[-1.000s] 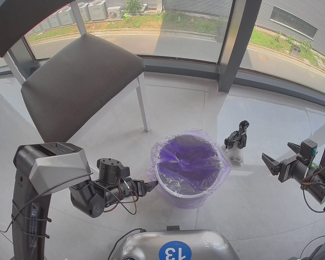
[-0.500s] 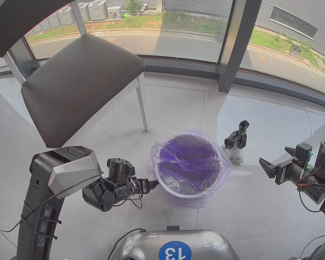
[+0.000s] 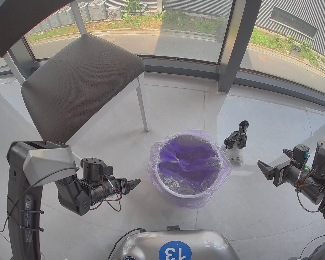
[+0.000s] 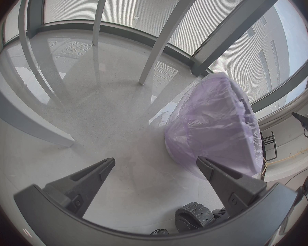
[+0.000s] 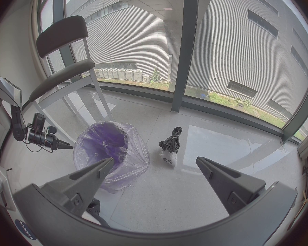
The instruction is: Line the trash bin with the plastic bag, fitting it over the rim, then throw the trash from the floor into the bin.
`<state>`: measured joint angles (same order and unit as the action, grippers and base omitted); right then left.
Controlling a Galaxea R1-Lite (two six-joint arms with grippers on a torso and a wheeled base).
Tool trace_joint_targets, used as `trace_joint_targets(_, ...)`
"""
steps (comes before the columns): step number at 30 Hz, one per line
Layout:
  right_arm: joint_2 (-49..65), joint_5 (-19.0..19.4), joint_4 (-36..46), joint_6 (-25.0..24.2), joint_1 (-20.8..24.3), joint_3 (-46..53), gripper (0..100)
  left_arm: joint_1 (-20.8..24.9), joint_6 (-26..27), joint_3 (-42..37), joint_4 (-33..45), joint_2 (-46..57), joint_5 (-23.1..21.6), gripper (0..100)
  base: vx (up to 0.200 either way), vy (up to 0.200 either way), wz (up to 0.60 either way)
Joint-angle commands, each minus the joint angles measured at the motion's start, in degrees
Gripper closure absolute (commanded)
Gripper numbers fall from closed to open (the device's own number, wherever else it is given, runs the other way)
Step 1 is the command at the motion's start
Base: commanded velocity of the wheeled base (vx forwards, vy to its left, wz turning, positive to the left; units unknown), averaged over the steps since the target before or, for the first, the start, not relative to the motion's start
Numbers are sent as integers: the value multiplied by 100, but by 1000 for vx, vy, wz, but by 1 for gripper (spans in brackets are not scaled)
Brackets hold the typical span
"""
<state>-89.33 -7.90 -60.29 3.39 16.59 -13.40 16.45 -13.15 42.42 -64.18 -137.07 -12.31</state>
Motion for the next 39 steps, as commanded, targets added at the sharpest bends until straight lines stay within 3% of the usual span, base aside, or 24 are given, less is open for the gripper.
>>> trace_joint_targets(1, 4, 8, 9, 4, -103, 4, 0, 17, 32, -402, -173, 594, 18, 0, 0, 0, 0)
trace_joint_targets(4, -23, 78, 9, 4, -314, -5, 0, 201, 41, -630, -314, 1086, 45, 0, 0, 0, 0)
trace_joint_targets(7, -23, 465, 9, 4, -525, 4, 0, 395, 59, -753, -279, 1605, 80, 0, 0, 0, 0)
trace_joint_targets(12, -14, 702, 9, 4, -815, -23, 0, 641, 85, -876, -244, 2176, 177, 0, 0, 0, 0)
trace_joint_targets(19, -181, 1159, -9, 4, -1325, -93, 0, 799, 920, -1122, -261, 2686, 177, 0, 0, 0, 0)
trace_joint_targets(29, -541, 1695, -26, 4, -2002, -286, 0, 1133, 1052, -1131, -332, 3380, 115, 0, 0, 0, 0)
trace_joint_targets(35, -673, 1801, -35, 4, -2125, -365, 0, 1546, 1052, -1069, -332, 4004, 168, 0, 0, 0, 0)
trace_joint_targets(39, -612, 1669, -158, 30, -2063, -365, 0, 1546, 1060, -1113, -279, 4566, 194, 0, 0, 0, 0)
